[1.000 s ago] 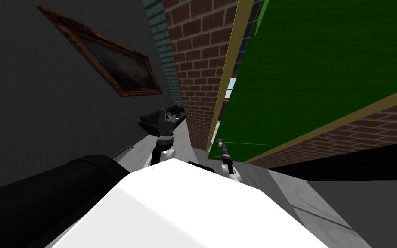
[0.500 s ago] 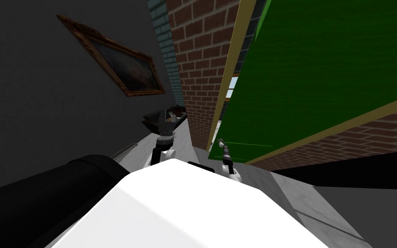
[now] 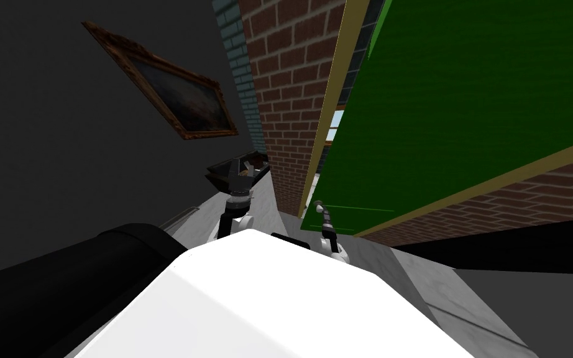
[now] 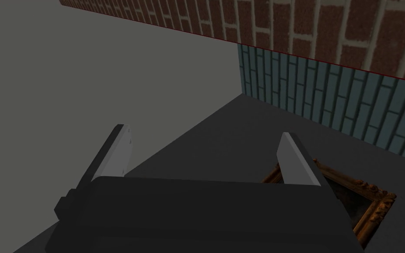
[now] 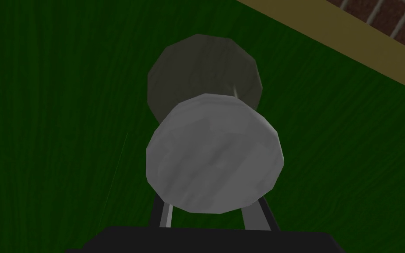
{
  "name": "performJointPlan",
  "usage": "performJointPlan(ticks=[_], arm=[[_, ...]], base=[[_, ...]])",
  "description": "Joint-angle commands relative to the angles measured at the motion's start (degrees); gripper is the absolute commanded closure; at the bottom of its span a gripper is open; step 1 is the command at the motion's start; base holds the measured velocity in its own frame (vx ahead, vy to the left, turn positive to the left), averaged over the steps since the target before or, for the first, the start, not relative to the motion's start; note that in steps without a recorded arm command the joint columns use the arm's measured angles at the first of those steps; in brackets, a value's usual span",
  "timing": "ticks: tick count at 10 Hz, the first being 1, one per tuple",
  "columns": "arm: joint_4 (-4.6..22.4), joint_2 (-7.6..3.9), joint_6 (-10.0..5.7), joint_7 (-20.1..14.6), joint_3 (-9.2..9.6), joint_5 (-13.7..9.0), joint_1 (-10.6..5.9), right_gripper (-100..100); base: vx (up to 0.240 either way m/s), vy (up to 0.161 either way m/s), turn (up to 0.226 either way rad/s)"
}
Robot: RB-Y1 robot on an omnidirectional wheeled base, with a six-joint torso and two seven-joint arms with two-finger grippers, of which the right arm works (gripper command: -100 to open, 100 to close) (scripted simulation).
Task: Pull the door open
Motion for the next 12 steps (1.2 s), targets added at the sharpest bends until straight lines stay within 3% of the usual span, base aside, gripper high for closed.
performJointPlan(ticks=[1,3,4,5,7,9,10,12], arm=[[-0.59,1.65,-0.31,0.06,1.17,0.57,0.03,100],[-1.36,1.59,-0.31,-3.56,1.73,-2.91,0.65,100],[-1.36,1.59,-0.31,-4.51,1.73,-2.91,0.65,100],[-1.75,1.57,-0.31,-6.14,2.01,-4.64,0.96,100],[-1.75,1.57,-0.31,-6.79,2.01,-4.64,0.96,100],[-2.53,1.54,-0.30,-10.46,2.57,-8.11,1.58,100],[-2.53,1.54,-0.30,-11.36,2.57,-8.11,1.58,100],[0.63,1.54,-0.30,-11.36,2.57,-8.11,1.58,100]], base=[[0.004,0.005,-0.015],[-0.035,-0.044,0.169],[-0.046,-0.036,0.079],[-0.055,-0.035,0.137],[-0.021,-0.026,0.053],[-0.038,-0.037,0.187],[-0.050,-0.055,0.075],[-0.003,-0.003,-0.021]])
